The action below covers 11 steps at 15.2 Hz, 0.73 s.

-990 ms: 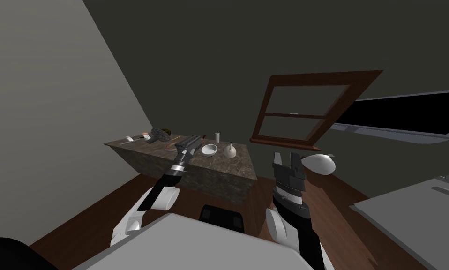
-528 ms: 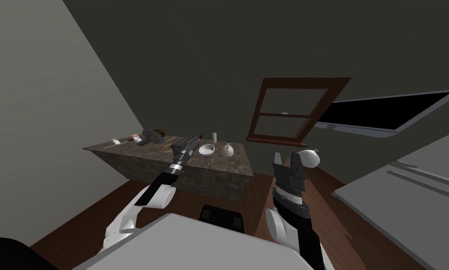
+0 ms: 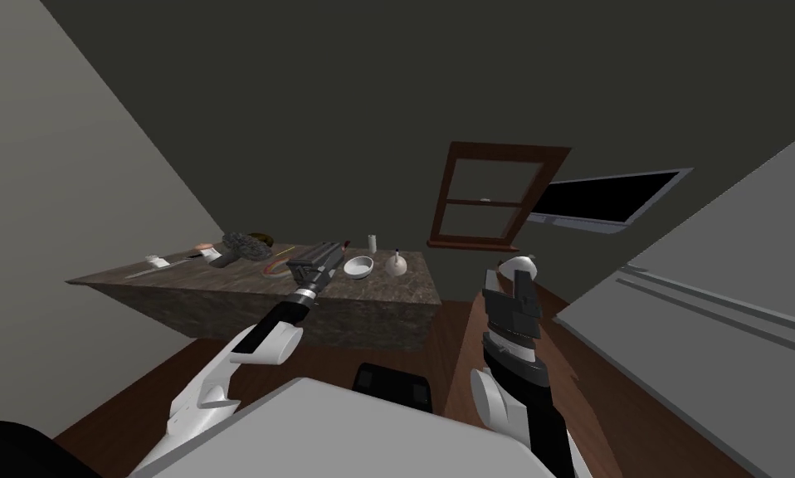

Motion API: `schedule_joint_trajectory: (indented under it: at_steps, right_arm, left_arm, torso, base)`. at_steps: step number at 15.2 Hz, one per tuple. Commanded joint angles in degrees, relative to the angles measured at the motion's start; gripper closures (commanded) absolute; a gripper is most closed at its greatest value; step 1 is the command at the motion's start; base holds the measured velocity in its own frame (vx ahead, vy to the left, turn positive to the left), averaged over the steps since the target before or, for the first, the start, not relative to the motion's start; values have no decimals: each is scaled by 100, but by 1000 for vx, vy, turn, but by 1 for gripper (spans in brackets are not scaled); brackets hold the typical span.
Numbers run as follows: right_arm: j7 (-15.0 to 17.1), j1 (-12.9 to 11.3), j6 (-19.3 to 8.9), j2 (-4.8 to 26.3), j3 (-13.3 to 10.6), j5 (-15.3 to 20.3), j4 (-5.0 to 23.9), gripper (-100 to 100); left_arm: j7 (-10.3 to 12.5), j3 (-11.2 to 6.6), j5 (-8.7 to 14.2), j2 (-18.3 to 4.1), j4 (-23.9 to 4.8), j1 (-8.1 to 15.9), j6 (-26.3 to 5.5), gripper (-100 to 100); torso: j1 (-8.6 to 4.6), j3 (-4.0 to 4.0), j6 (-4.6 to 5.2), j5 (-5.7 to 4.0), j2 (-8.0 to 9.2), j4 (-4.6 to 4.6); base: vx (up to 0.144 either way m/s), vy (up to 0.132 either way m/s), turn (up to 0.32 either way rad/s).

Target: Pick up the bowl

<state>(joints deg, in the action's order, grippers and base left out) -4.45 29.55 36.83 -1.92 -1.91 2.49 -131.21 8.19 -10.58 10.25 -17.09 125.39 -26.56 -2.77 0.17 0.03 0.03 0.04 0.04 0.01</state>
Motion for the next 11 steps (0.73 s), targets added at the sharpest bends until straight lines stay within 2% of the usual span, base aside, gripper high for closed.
schedule_joint_trajectory:
  at_steps: [1, 2, 5, 6, 8, 9, 11]
  right_arm:
    - [0, 0, 0, 0, 0, 0, 0, 0]
    - [0, 1, 0, 0, 0, 0, 0, 0]
    - [0, 1, 0, 0, 0, 0, 0, 0]
    - [0, 1, 0, 0, 0, 0, 0, 0]
    - [0, 0, 0, 0, 0, 0, 0, 0]
    - [0, 1, 0, 0, 0, 0, 0, 0]
    - [0, 0, 0, 0, 0, 0, 0, 0]
  left_arm:
    - [-9, -42, 15, -12, 0, -2, -286, -100]
    - [-2, -209, 92, -96, -26, 13, -425, -100]
    - [-2, -209, 92, -96, -26, 13, -679, -100]
    - [5, -382, 171, -173, -53, 28, -868, -100]
    - [5, -382, 171, -173, -53, 28, -1084, -100]
    - [12, -559, 253, -243, -81, 43, -1244, -100]
    - [12, -559, 253, -243, -81, 43, -1475, -100]
  torso:
    - [0, 0, 0, 0, 0, 0]
    - [-1, 0, -4, 0, -1, 0]
    - [-3, -1, -3, 0, -3, -1]
    - [-5, -2, -4, -1, -4, -1]
    - [-4, -2, 0, -1, -4, -1]
    - [-4, -2, -3, 0, -4, -1]
    - [-1, -2, 0, 0, -3, -1]
  base:
    - [-14, 21, -79]
    - [-15, 16, -170]
    - [-11, 15, -112]
    - [-10, 9, -213]
    - [-11, 18, -173]
    - [-12, 16, -300]
    - [-14, 25, -169]
